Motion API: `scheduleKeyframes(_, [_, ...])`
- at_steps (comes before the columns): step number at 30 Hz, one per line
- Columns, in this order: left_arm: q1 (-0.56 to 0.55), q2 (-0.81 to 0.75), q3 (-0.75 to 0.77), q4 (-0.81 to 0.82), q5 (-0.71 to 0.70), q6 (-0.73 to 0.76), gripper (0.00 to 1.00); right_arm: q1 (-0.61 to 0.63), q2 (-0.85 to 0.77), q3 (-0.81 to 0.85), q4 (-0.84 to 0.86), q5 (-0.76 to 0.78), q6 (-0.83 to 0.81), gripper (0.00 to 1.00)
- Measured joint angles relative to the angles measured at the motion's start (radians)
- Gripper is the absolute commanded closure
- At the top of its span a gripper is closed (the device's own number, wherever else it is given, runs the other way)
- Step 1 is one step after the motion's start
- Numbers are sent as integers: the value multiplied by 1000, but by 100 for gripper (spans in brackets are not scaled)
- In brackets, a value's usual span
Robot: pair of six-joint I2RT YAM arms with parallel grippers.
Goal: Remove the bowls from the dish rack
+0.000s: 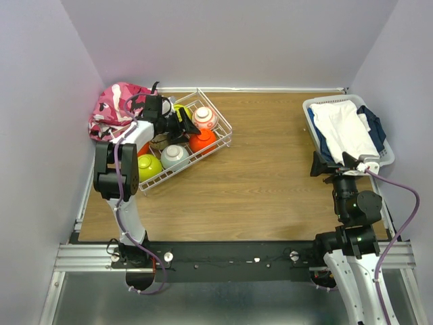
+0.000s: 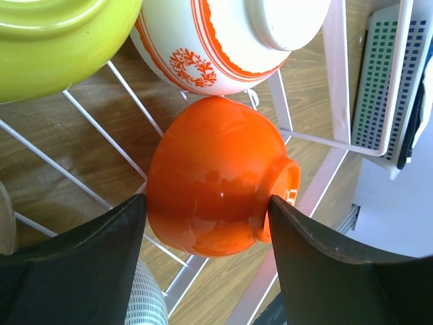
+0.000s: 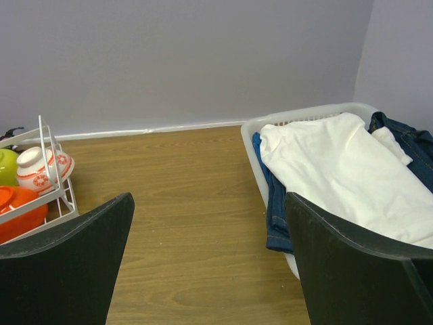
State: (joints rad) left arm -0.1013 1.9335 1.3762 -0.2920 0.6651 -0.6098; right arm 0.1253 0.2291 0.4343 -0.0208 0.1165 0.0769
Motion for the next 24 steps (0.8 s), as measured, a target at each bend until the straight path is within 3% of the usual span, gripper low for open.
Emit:
scheduleKeyframes(14, [6,-6,-29,60,16,-47,22,0,2,0,-4,0,0,0])
scheduleKeyframes(17, [7,-6,-32,69,19,-52,26,0,2,0,-4,0,0,0])
scheduleKeyframes(20, [8,-6,-36,74,22,-58,37,0,2,0,-4,0,0,0])
scheduleKeyframes(21, [8,-6,-37,74,22,-60,46,0,2,0,-4,0,0,0])
scheduleKeyframes(24, [9,-6,-38,75,21,-64,50,0,2,0,-4,0,0,0])
